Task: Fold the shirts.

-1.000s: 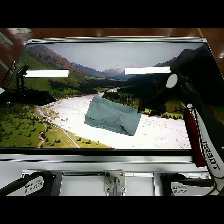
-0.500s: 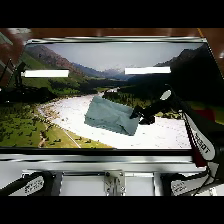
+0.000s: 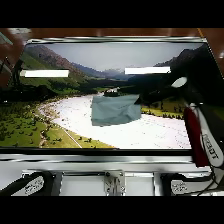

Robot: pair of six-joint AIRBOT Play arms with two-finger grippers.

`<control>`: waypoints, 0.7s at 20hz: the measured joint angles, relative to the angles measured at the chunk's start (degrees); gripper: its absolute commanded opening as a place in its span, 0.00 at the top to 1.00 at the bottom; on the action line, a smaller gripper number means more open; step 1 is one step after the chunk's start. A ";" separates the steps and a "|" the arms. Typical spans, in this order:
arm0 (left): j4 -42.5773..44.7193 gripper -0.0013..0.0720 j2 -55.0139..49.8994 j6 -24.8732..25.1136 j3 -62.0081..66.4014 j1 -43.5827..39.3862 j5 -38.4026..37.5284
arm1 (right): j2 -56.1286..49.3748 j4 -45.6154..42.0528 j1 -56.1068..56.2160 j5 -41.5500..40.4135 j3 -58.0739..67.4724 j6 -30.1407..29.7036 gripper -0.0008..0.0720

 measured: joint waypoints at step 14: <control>-0.09 0.93 1.36 0.24 0.02 0.00 -8.76 | 14.01 -26.88 -43.41 15.45 13.60 10.82 0.89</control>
